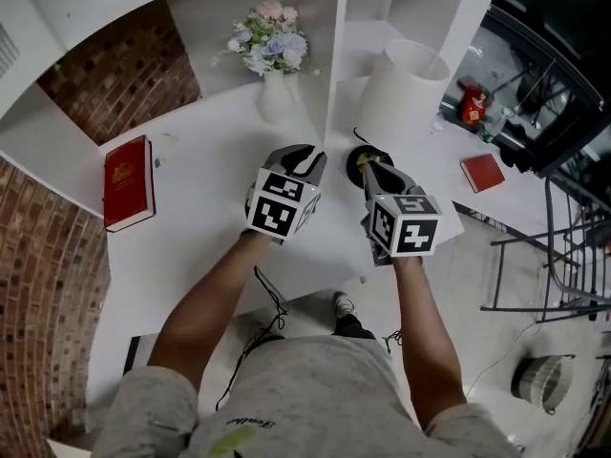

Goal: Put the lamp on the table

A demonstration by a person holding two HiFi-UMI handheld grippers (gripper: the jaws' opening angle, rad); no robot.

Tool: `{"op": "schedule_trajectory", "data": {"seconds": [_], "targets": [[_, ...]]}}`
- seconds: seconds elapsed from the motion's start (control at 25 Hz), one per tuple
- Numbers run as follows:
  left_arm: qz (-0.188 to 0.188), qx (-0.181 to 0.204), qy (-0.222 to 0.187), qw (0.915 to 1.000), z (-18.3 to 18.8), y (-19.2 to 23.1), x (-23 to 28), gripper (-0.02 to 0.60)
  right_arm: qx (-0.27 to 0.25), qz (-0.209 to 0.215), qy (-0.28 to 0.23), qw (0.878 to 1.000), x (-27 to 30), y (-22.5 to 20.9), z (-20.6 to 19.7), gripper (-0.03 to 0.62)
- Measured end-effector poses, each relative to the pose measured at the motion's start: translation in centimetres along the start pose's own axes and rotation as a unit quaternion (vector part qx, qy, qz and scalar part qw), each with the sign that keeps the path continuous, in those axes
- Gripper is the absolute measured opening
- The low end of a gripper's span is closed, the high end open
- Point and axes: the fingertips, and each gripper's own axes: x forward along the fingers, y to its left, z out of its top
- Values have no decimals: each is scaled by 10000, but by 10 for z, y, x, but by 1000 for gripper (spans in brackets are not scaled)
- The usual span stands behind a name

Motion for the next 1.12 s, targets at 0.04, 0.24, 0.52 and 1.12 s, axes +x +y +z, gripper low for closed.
{"op": "schedule_trajectory", "data": {"seconds": [0.04, 0.24, 0.52, 1.12], "targets": [[81, 13, 4, 10000, -1, 4, -6, 77, -10, 51, 2, 10000, 2, 3, 1, 5], [572, -352, 25, 9977, -9, 29, -36, 69, -224, 268, 15, 9994, 10, 17, 5, 5], [1126, -518, 88, 9922, -18, 54, -70, 40, -675, 506, -39, 9964, 16, 35, 15, 5], [1490, -589, -164, 9869, -5, 61, -95, 3, -880, 625, -149, 9940, 10, 44, 21, 5]]}}
